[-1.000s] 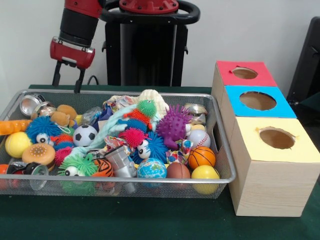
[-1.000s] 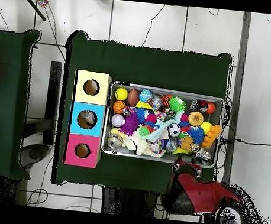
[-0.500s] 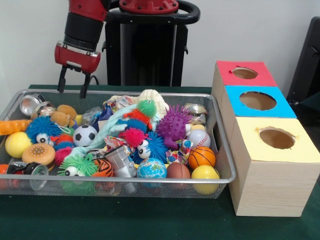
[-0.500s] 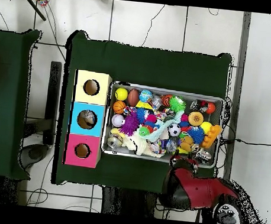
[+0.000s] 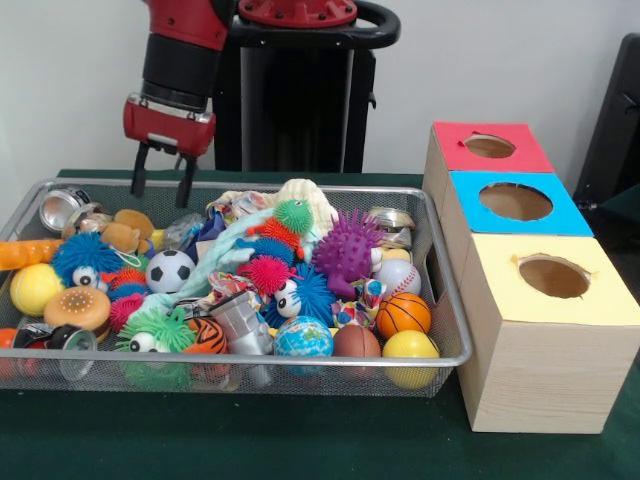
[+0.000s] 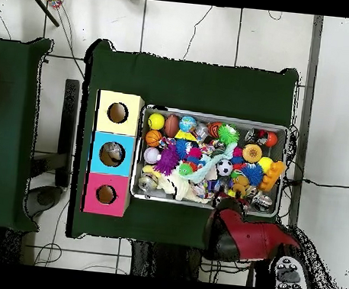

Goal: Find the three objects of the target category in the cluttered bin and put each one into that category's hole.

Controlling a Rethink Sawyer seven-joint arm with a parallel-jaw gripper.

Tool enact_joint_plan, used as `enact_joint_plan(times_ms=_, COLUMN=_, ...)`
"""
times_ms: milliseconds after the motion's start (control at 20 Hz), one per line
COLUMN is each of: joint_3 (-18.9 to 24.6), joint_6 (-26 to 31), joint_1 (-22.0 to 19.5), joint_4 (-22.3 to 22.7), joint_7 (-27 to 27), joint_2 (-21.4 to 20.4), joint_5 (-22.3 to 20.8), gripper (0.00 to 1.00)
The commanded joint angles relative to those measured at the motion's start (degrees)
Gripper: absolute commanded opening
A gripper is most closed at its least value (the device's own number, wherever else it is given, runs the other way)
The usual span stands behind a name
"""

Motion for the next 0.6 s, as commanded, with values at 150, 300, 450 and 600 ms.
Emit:
enact_joint_plan(times_ms=150, joint_3=1.2, joint_6=2.7, joint_1=6.4, joint_4=-4.4, joint_7=6.8, joint_2=2.4, joint_5=7.5, gripper=1.0)
enact_joint_plan(times_ms=300, joint_3=0.0, joint_6=1.8, joint_1=7.3, joint_4=-5.1, joint_7=6.4, joint_2=3.4, joint_5=8.3, gripper=1.0)
enact_joint_plan(times_ms=450, joint_3=-0.9, joint_6=0.0, joint_1=7.6, joint_4=-5.8, joint_7=5.8, joint_2=4.8, joint_5=8.7, gripper=1.0)
enact_joint_plan(times_ms=600, joint_3=-1.8, joint_6=-1.7, joint_1=7.9, joint_4=-5.9, joint_7=5.7, joint_2=5.9, joint_5=9.2, gripper=1.0)
